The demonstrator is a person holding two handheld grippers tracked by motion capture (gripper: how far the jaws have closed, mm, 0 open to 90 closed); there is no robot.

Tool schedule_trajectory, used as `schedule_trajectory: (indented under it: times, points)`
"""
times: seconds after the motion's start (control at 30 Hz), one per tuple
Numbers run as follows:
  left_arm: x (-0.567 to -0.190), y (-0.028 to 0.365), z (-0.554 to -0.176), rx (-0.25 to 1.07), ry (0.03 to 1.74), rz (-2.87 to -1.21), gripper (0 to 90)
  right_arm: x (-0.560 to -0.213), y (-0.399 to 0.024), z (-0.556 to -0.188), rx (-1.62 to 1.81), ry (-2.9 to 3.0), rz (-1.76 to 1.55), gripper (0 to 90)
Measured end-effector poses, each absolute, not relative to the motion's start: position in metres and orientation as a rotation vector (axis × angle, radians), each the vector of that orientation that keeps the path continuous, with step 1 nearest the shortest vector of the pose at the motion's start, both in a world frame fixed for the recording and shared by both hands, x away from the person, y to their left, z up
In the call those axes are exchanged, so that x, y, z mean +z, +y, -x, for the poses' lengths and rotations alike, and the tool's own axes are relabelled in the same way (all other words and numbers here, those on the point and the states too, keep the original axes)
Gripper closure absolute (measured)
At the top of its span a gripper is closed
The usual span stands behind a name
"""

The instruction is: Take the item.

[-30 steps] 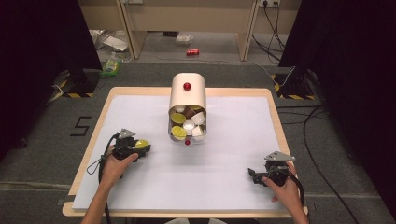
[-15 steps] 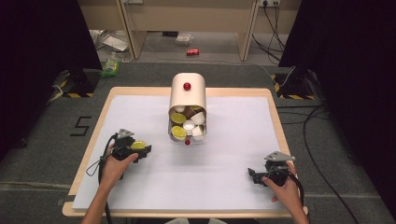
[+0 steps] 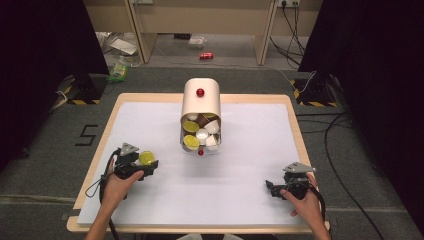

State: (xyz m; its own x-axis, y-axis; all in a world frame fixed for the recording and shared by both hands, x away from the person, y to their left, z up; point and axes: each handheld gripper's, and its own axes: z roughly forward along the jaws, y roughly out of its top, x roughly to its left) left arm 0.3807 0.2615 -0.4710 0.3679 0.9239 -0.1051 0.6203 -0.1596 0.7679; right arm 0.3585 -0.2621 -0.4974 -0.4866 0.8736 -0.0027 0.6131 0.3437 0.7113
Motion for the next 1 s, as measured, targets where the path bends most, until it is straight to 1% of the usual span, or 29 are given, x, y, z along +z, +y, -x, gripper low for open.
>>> schedule_trajectory:
  times: [0.5, 1.0]
  points:
    - [-0.472, 0.257, -0.358, 0.532, 1.303, -1.9, 15.6, -0.497, -0.262, -0.359, 0.929, 2.228, -1.308, 7.2]
    - [-0.491, 0.251, -0.339, 0.523, 1.28, -1.915, 15.6, -0.497, -0.262, -0.359, 0.929, 2.229, -1.308, 7.2]
